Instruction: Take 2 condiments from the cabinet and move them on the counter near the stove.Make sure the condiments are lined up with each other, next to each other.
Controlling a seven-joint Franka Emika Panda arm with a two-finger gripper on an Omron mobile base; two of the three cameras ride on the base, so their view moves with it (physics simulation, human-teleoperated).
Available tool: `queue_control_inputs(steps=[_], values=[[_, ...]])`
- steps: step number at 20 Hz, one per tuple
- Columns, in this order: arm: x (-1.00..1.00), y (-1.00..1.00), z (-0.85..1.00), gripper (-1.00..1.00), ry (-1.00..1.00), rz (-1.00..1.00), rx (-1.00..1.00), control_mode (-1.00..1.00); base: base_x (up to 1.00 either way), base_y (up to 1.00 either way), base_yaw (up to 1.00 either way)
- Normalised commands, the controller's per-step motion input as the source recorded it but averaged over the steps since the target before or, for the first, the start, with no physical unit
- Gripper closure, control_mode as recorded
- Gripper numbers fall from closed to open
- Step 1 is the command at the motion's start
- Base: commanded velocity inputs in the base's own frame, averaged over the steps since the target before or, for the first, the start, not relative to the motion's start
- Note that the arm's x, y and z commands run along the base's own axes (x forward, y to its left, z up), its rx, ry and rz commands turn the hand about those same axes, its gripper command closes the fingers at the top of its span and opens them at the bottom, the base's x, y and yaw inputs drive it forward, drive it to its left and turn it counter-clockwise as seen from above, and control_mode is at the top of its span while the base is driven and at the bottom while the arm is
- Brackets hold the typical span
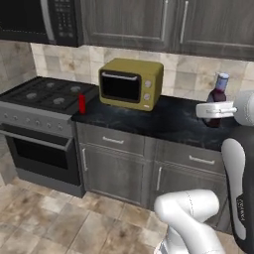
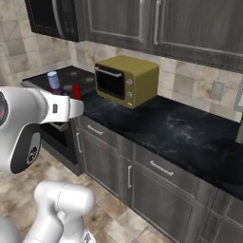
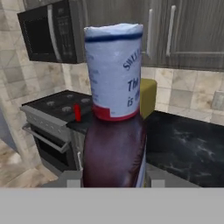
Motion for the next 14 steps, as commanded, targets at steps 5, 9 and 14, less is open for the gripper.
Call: queue_control_inputs(steps=[5,9,14], values=[[0.0,0.0,0.0,1.0,0.0,0.0,0.0,1.0,0.51,0.51,0.01],[0.0,0.0,0.0,1.0,0.0,0.0,0.0,1.0,0.39,0.47,0.0],[0.0,0.0,0.0,1.0,0.0,0.0,0.0,1.0,0.32,0.46,-0.04]])
